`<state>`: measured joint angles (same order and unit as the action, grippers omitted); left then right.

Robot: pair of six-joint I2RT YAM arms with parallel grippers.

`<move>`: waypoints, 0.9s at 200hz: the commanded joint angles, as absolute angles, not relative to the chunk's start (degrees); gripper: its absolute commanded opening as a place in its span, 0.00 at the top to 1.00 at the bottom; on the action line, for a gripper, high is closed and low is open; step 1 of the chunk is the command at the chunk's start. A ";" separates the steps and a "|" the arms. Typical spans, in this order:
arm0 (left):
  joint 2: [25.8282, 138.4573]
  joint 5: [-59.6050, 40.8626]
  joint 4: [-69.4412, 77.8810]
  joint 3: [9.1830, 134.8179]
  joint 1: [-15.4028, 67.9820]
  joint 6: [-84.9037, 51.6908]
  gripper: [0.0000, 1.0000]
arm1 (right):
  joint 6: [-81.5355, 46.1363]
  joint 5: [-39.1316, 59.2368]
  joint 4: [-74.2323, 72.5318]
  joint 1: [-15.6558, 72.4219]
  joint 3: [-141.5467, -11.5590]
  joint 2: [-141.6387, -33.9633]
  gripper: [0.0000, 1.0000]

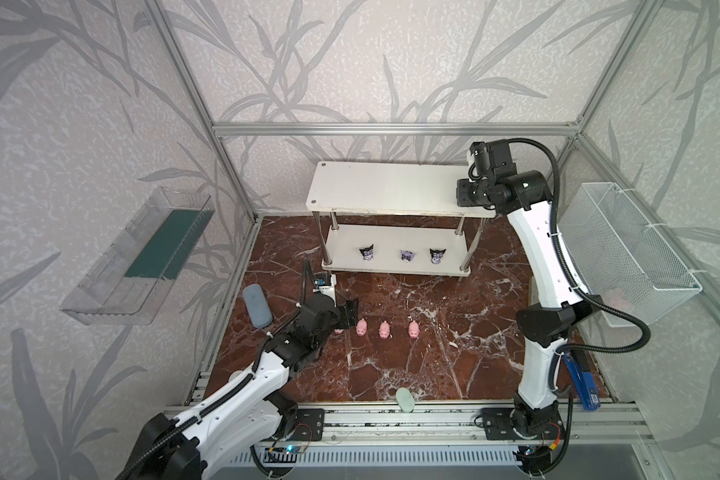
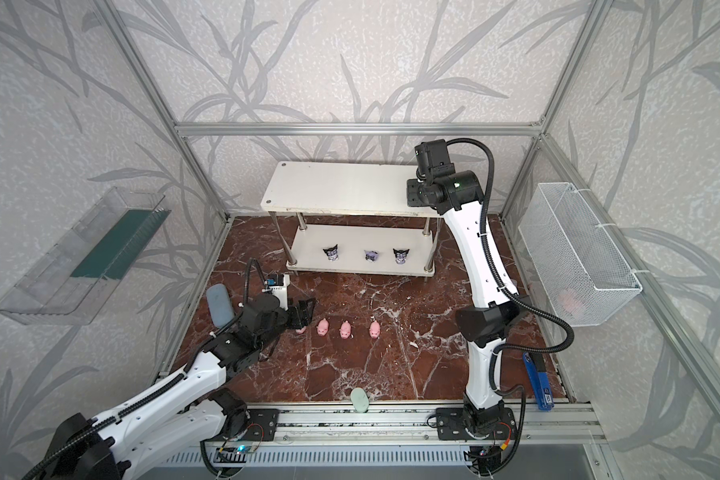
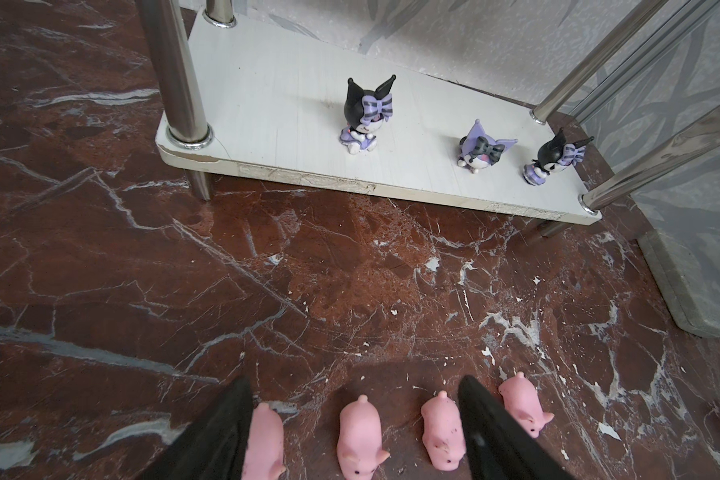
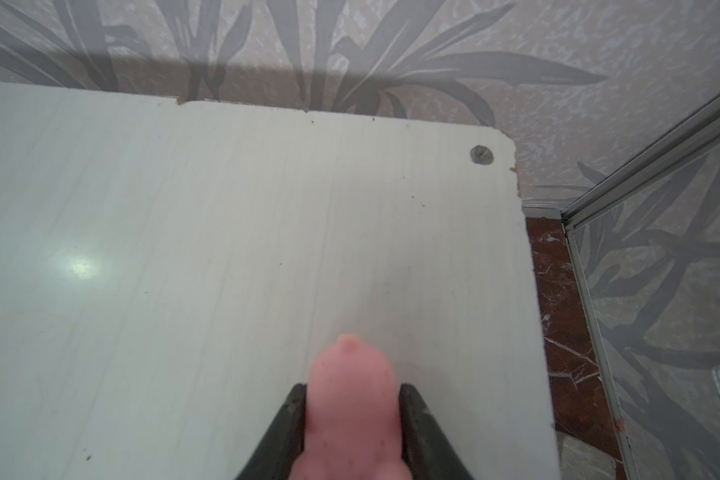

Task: Place and organize the plastic toys onto the shelf
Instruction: 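Lift the pink pig with the right gripper and carry it over the top shelf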

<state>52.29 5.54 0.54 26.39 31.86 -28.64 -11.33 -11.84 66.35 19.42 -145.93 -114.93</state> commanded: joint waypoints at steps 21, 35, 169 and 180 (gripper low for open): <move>53.69 5.10 1.32 27.31 31.57 -29.26 0.24 | -12.30 -9.44 69.44 18.28 -150.83 -116.99 0.63; 54.19 5.01 1.49 27.51 31.58 -29.35 0.24 | -12.35 -9.41 70.37 18.11 -152.25 -117.80 0.63; 56.25 4.04 2.74 28.19 31.59 -29.53 0.24 | -12.08 -8.66 69.66 18.11 -151.87 -117.93 0.53; 56.16 4.05 2.69 28.16 31.56 -29.61 0.24 | -11.98 -8.62 69.31 18.11 -152.21 -117.78 0.51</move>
